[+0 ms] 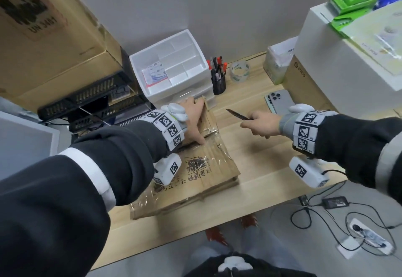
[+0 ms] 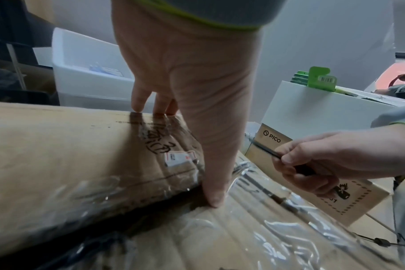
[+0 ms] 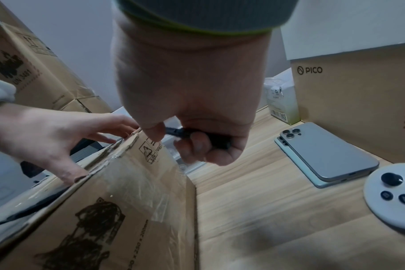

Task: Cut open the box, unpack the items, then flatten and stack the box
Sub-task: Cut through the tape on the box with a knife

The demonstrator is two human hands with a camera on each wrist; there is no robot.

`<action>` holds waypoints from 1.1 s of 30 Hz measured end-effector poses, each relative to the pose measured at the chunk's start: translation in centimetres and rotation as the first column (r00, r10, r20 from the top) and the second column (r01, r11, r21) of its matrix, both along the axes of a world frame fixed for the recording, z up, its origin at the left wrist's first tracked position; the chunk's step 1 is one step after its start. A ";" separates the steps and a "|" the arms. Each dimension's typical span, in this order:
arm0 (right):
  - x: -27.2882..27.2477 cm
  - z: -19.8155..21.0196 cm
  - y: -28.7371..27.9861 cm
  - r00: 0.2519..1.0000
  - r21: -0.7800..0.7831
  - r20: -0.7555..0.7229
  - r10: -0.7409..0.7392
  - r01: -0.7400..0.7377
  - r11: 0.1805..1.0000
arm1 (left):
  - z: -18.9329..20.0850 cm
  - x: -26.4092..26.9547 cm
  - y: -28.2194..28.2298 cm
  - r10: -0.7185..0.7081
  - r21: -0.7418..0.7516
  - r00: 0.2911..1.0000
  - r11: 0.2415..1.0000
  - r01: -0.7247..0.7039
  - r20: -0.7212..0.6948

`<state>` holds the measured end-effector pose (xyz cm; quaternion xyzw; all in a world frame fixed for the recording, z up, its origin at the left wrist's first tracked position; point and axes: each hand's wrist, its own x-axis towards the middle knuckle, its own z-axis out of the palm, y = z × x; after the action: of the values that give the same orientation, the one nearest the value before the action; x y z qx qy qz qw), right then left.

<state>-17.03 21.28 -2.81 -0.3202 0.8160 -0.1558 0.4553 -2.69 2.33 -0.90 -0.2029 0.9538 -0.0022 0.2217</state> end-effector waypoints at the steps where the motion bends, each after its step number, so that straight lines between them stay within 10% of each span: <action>1: 0.0 0.1 0.2 1.000 0.010 0.007 0.017 -0.017 1.000 | 0.0 -0.2 0.0 -0.004 0.004 1.000 1.000 0.004 0.020; 33: 1.8 -0.1 -0.8 0.992 -0.111 0.124 -0.006 0.020 0.994 | 0.0 -0.9 -1.8 0.087 0.060 0.996 0.994 -0.088 0.030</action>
<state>-15.19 20.44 -2.95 -0.3296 0.7782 -0.2239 0.4854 -3.58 0.53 -0.90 -0.2375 0.9405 0.0341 0.2406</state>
